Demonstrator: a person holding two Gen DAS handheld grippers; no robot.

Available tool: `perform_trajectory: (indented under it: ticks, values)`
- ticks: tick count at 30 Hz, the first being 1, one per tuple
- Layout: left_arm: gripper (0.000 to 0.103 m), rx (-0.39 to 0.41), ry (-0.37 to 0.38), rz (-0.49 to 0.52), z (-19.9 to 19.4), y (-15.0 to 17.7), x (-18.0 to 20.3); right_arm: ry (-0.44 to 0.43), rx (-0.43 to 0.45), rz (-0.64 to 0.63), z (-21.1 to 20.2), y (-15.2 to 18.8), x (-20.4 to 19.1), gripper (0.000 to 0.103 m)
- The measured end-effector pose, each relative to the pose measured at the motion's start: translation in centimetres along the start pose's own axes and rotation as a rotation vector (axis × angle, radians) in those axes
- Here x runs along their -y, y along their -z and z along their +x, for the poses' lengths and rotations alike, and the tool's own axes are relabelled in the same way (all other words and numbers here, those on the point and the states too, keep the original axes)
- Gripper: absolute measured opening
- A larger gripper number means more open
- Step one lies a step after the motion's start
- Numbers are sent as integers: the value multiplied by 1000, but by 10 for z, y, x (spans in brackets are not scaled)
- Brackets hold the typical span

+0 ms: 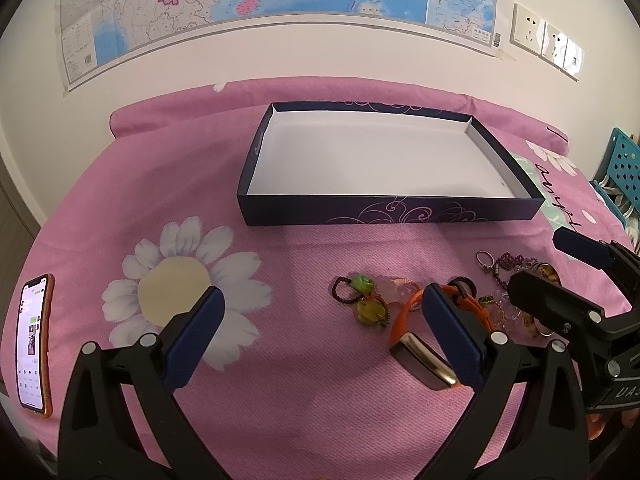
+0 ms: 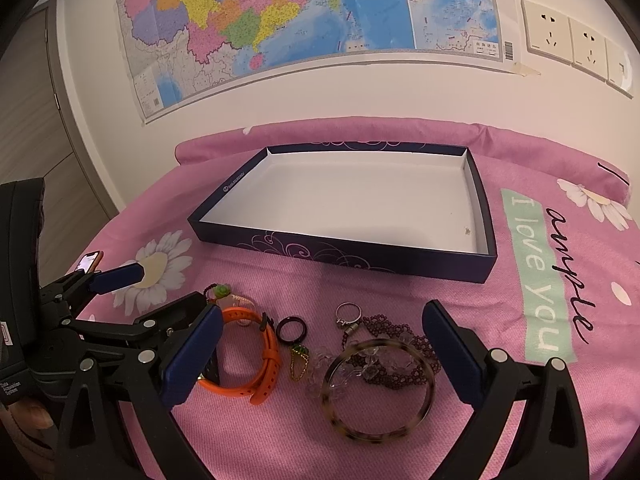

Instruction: Organize jewelry

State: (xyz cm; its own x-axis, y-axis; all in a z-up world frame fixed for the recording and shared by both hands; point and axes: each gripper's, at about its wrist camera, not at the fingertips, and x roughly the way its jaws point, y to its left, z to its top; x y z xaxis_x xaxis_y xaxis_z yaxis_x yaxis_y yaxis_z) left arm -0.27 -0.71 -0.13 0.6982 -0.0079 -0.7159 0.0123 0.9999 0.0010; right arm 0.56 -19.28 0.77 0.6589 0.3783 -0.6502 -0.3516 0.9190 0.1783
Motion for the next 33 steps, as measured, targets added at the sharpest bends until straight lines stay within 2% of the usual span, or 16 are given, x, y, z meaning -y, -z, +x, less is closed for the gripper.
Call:
perform_trajectory:
  ticks: [22,33]
  values:
    - [97,-16,24,6,5,2,0,-9,-11,15,0,1,5,96]
    - [97,-29,49,19,7,4,-2,2,-50,63,-7,11,33,96]
